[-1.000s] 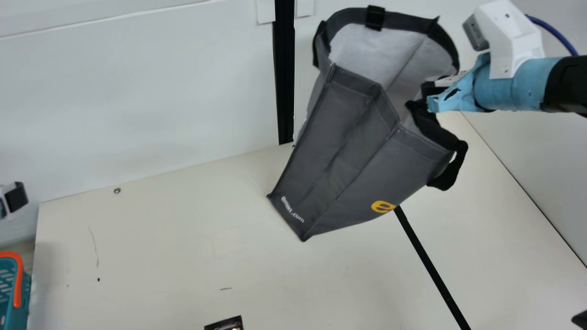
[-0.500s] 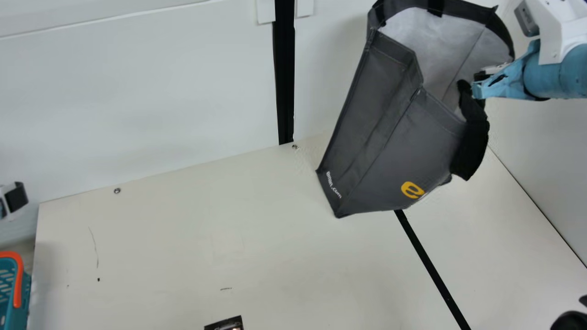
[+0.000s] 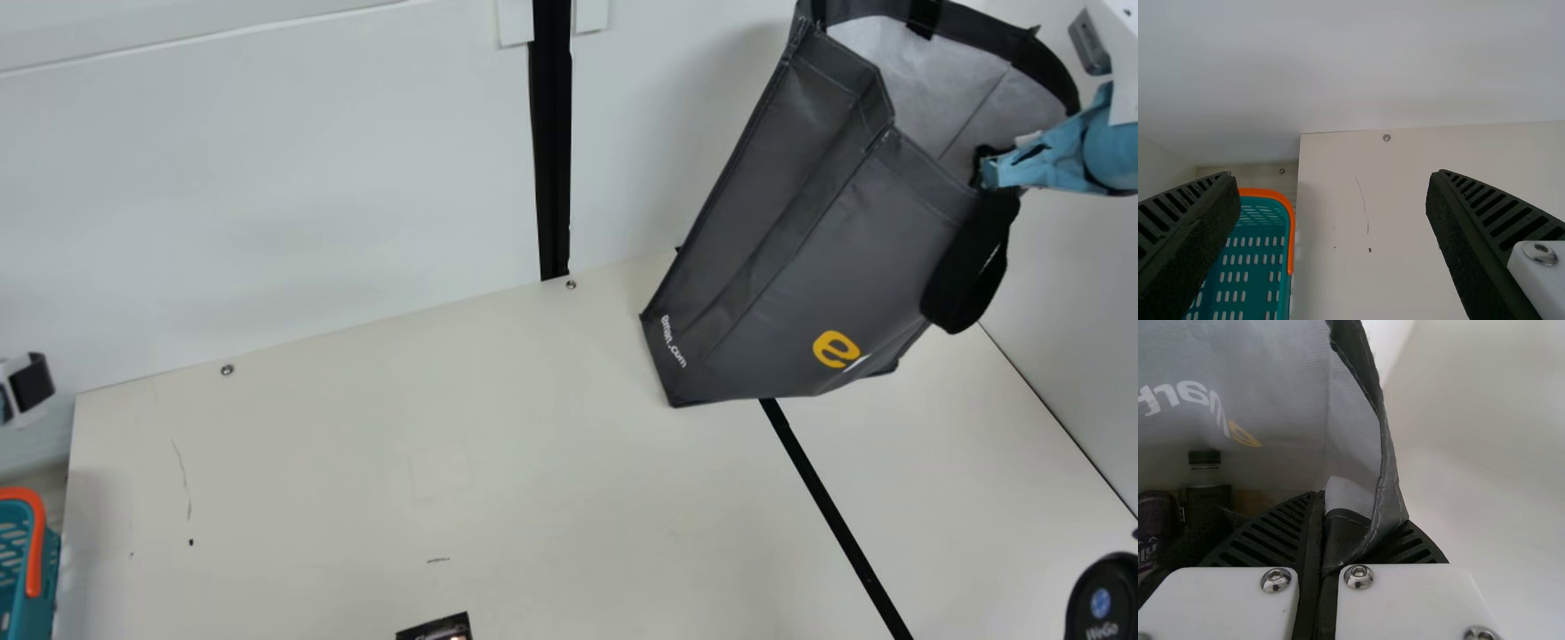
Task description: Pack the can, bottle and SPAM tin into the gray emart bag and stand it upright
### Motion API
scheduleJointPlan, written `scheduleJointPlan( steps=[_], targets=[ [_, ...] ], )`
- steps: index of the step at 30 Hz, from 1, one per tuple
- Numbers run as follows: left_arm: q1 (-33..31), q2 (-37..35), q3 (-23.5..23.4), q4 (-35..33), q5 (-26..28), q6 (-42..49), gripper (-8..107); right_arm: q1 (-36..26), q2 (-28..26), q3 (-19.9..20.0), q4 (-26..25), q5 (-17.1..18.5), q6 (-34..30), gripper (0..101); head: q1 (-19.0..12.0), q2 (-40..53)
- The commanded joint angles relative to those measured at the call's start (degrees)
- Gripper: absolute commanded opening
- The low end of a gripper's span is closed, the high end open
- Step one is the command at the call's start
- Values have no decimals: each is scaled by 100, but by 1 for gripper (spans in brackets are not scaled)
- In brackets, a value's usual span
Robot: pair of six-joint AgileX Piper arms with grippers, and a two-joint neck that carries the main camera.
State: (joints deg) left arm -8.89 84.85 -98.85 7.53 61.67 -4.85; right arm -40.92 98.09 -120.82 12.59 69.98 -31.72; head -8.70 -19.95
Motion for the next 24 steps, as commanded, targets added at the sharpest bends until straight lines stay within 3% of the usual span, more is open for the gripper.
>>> scheduleJointPlan(
  steps=[1,15,24],
  targets=[
    [0,0,0,0,0,0,90,-89,54,-71,-41,-8,-20,0,-130,-5],
    [0,0,0,0,0,0,90,-477,232,-351,-86,-8,-52,0,-130,-5],
    [0,0,0,0,0,0,90,-557,273,-411,99,-8,-48,30,-130,-5]
  ],
)
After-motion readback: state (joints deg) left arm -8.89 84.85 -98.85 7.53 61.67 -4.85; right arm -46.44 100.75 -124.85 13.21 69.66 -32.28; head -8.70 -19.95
